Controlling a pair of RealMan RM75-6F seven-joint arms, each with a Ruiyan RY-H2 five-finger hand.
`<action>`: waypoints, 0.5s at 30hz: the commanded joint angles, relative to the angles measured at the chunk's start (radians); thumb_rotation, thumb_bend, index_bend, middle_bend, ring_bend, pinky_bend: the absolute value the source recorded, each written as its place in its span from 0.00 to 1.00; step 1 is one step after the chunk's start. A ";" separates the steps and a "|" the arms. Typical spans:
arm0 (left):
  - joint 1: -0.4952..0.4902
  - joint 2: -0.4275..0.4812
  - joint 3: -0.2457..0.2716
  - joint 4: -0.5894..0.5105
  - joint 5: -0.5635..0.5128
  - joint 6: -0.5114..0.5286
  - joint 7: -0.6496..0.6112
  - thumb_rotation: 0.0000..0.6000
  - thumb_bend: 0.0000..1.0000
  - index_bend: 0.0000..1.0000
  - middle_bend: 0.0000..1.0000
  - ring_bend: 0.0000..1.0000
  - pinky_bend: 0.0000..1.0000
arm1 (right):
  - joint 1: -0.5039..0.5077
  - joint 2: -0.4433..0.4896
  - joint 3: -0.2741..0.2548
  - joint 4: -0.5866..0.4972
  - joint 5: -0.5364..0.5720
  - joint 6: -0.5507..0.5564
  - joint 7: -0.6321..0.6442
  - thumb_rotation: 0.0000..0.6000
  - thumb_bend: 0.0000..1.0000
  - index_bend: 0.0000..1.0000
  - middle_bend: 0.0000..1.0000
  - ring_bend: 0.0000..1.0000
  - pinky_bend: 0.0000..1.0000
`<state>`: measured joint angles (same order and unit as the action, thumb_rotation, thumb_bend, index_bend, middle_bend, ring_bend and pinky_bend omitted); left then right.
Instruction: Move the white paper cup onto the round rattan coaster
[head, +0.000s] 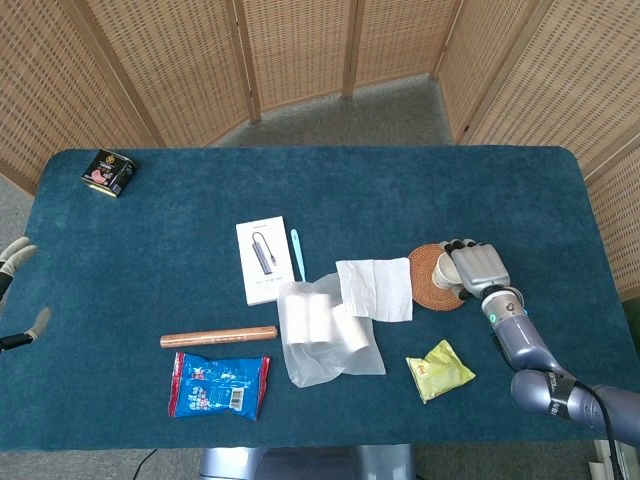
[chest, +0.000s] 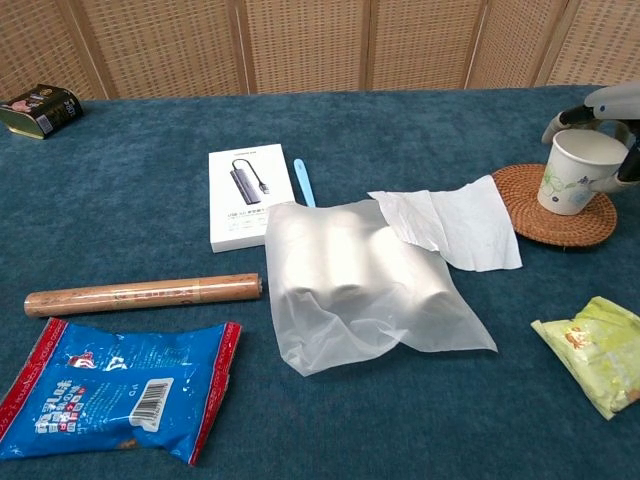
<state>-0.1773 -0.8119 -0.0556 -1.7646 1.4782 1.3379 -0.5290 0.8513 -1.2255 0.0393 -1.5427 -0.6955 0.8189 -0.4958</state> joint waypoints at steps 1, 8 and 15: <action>0.000 0.000 0.000 0.001 0.001 0.000 -0.002 1.00 0.48 0.00 0.00 0.00 0.00 | 0.001 -0.002 0.001 0.001 0.000 -0.001 0.000 1.00 0.37 0.15 0.20 0.16 0.32; 0.002 0.001 0.002 0.007 0.004 0.000 -0.008 1.00 0.48 0.00 0.00 0.00 0.00 | 0.004 0.005 -0.005 -0.006 0.006 -0.005 -0.010 1.00 0.37 0.04 0.11 0.09 0.23; -0.002 0.006 0.003 0.008 0.012 -0.004 -0.013 1.00 0.48 0.00 0.00 0.00 0.00 | 0.004 0.029 -0.014 -0.027 0.007 -0.015 -0.011 1.00 0.37 0.00 0.00 0.00 0.05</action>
<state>-0.1786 -0.8061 -0.0531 -1.7568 1.4897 1.3339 -0.5418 0.8557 -1.1970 0.0255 -1.5696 -0.6883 0.8044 -0.5066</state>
